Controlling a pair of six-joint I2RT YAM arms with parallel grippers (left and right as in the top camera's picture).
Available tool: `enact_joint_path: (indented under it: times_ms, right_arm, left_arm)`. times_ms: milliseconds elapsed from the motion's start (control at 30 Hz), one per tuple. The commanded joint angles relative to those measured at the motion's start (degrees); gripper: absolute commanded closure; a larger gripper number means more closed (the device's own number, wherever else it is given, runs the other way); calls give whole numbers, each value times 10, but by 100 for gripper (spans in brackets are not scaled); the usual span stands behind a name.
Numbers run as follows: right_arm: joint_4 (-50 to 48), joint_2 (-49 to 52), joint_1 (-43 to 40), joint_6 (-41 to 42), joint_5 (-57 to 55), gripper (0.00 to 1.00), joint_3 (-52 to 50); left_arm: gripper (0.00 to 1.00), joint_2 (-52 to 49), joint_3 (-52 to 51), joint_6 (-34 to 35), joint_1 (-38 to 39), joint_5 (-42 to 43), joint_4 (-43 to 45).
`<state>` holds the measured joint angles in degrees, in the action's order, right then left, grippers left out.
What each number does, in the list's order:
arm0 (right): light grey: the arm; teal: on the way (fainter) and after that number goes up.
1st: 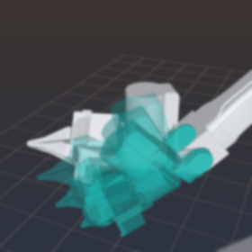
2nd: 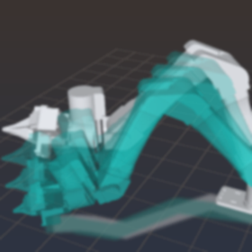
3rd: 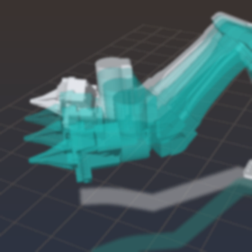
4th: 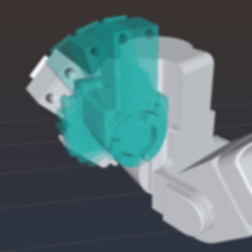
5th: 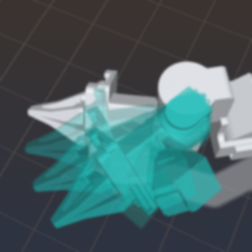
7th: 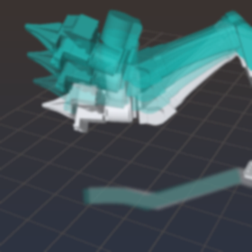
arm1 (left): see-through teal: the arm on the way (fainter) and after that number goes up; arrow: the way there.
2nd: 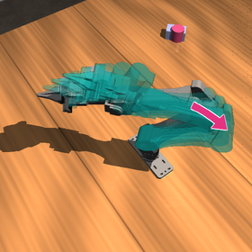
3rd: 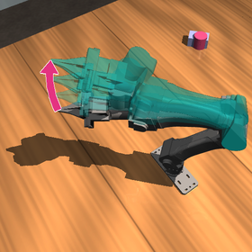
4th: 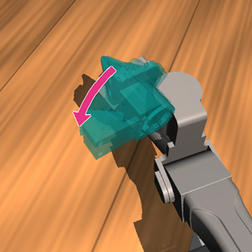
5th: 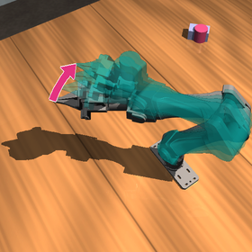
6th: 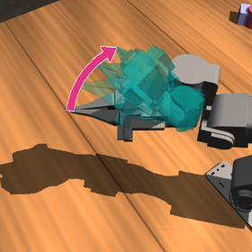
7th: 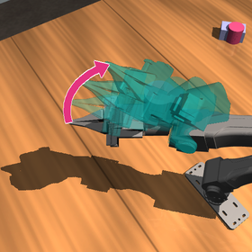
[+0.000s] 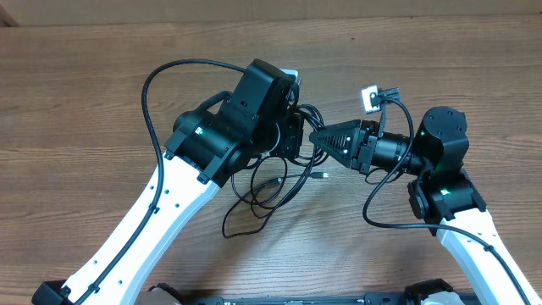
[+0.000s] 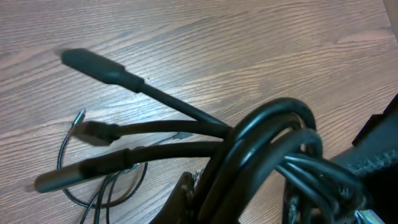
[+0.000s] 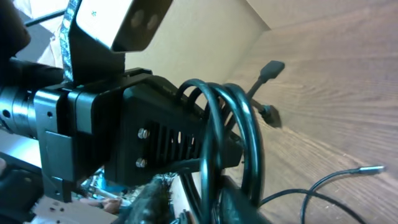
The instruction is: Untangle cables
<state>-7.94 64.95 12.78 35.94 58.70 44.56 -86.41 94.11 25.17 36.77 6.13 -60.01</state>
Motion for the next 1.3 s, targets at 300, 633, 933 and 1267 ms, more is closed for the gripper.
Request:
enact_joint_path:
  times_ms: [300, 633, 933, 1267]
  right_arm:
    - [-5, -3, 7, -5, 14, 78, 4]
    - [-5, -3, 7, -5, 14, 79, 4]
    - [-5, -3, 7, -4, 14, 72, 4]
    - [-5, -3, 10, 0, 14, 73, 4]
  left_arm:
    - [96, -4, 5, 6, 0, -13, -1]
    - [96, -4, 5, 8, -25, -17, -13]
    - [96, -4, 5, 8, -31, -19, -19]
    - [96, -4, 5, 8, -31, -21, -14]
